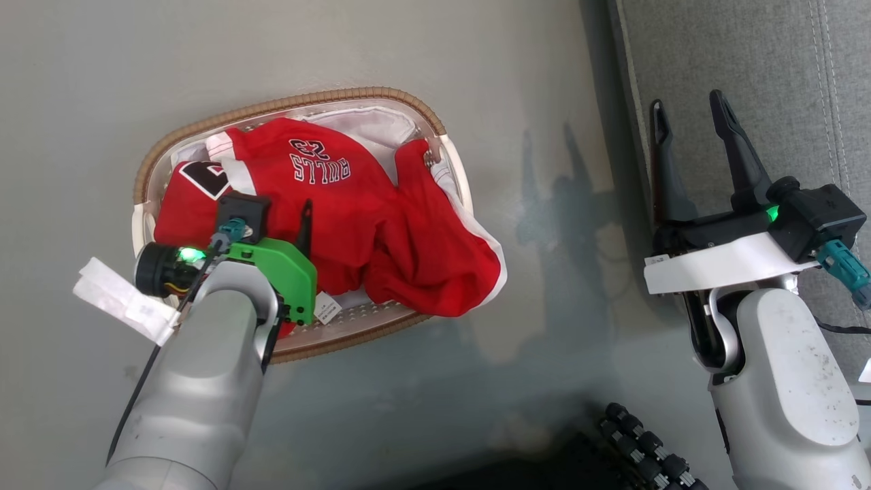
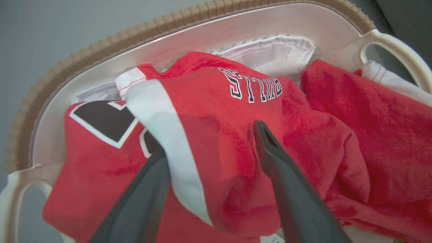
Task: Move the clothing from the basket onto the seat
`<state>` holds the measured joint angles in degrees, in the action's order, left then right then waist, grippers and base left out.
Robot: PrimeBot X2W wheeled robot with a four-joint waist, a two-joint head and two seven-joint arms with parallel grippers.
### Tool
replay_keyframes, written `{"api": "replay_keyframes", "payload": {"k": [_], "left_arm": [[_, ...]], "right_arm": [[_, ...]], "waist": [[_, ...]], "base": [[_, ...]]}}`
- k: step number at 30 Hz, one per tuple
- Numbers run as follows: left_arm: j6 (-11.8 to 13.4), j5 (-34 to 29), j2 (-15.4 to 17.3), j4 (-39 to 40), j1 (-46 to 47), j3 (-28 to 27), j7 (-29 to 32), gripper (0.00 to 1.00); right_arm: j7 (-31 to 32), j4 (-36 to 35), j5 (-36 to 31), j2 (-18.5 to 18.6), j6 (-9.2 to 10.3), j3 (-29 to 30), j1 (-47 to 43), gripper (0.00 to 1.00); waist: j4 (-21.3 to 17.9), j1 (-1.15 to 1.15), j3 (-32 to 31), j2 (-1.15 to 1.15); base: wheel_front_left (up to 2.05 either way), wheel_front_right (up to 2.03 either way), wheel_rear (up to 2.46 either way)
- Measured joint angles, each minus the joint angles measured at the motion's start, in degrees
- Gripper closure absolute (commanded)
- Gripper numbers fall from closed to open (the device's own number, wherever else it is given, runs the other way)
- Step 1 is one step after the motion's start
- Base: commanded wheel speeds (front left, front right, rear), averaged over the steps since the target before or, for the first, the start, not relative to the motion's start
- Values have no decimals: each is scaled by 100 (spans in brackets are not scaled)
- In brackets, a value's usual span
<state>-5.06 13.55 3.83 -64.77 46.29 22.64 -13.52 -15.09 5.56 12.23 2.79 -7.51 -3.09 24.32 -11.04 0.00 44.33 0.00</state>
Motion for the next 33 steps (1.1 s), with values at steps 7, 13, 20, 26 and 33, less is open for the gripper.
{"api": "replay_keyframes", "payload": {"k": [7, 13, 20, 26, 33], "left_arm": [[-64, 33, -83, 103, -1, 278, -67, 100], [-82, 48, -91, 194, -3, 452, -113, 100], [-152, 77, -94, 587, -153, 870, -133, 100], [-207, 135, -99, 931, -235, 1274, -145, 100], [-225, 250, -58, 1559, -248, 1790, -152, 100]], "right_arm": [[0, 41, 0, 0, 0, -30, 5, 0], [0, 116, -24, -1, 0, 18, -4, 0], [0, 245, -175, -4, 0, 158, -155, 0], [0, 405, -333, -4, 0, 268, -422, 0], [0, 620, -367, -5, -1, 352, -853, 0]], "waist": [[20, 0, -70, 0], [62, 0, -244, 0], [201, 0, -653, 0], [369, 0, -1197, 0], [569, -1, -2031, 0]], "base": [[0, 0, 0], [0, 0, 0], [0, 0, 0], [0, 0, 0], [0, 0, 0]]}}
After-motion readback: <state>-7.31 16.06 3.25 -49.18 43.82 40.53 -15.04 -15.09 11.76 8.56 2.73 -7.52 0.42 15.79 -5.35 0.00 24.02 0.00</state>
